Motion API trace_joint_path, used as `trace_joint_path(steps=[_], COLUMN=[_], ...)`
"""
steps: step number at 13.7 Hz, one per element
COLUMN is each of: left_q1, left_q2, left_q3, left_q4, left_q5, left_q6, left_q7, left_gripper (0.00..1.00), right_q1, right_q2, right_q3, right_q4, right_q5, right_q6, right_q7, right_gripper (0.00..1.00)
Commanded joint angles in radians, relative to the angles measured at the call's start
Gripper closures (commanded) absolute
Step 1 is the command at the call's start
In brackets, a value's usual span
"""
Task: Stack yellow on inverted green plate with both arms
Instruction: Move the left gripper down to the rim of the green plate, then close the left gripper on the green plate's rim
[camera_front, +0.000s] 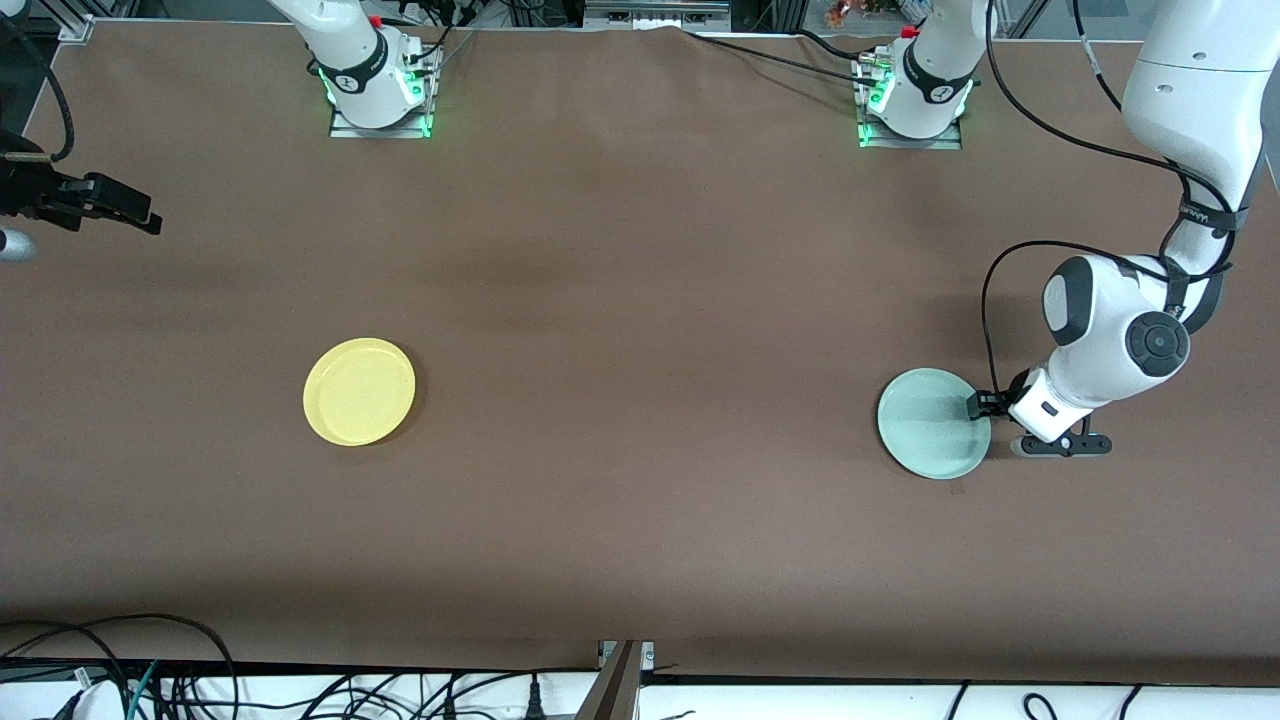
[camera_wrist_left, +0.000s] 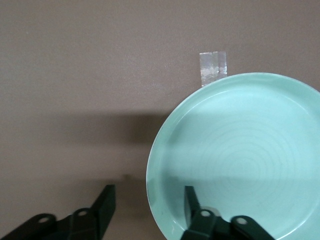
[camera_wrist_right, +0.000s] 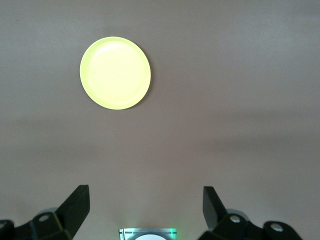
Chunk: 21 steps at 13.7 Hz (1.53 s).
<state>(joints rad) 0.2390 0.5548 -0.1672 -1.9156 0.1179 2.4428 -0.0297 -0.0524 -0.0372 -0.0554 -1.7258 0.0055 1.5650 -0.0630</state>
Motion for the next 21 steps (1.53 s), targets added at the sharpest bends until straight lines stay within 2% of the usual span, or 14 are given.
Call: trace_joint_path(steps=[1,3,9,12,15,16,17,20,21], left_q1=[0.005,0.005,0.006,0.009,0.011,0.011,0.011,0.016,0.014], left_q2=[0.025,0.045,0.06,0.059,0.059,0.059,0.057,0.059,0.059], left_q3=[-0.005,-0.005,-0.005,-0.005,-0.005,-0.005,-0.005,-0.005,-0.005], left_q4=[0.027,0.04,0.052,0.052,0.052,0.052,0.052,0.053,0.053], left_q5=[0.017,0.017,0.017,0.019,0.019,0.019,0.02,0.019,0.019], left_q6=[-0.004,-0.004,-0.002,-0.004,-0.005,-0.005,-0.007,-0.005,-0.005], left_q7=[0.013,0.011,0.014,0.017,0.019,0.02,0.027,0.054,0.054], left_gripper=[0.41,0.39,0.46,0.59,0.63,0.67,0.77,0.87,0.94], right_q1=[-0.009,-0.01,-0.01,-0.01,-0.009,-0.009,-0.009,-0.009,-0.01], right_q2=[-0.013,-0.012,-0.012,-0.012,-0.012,-0.012,-0.012,-0.012,-0.012], right_q3=[0.005,0.005,0.003,0.005,0.005,0.005,0.005,0.005,0.005], right_q4=[-0.008,-0.006,-0.006,-0.006,-0.006,-0.006,-0.006,-0.006,-0.006], right_q5=[0.01,0.01,0.01,0.01,0.01,0.01,0.01,0.01,0.01], right_q6=[-0.006,-0.006,-0.006,-0.006,-0.006,-0.006,-0.006,-0.006,-0.006], right_q7=[0.006,0.006,0.006,0.006,0.006,0.006,0.006,0.006,0.006], right_gripper=[0.0,0.0,0.0,0.0,0.0,0.0,0.0,0.0,0.0])
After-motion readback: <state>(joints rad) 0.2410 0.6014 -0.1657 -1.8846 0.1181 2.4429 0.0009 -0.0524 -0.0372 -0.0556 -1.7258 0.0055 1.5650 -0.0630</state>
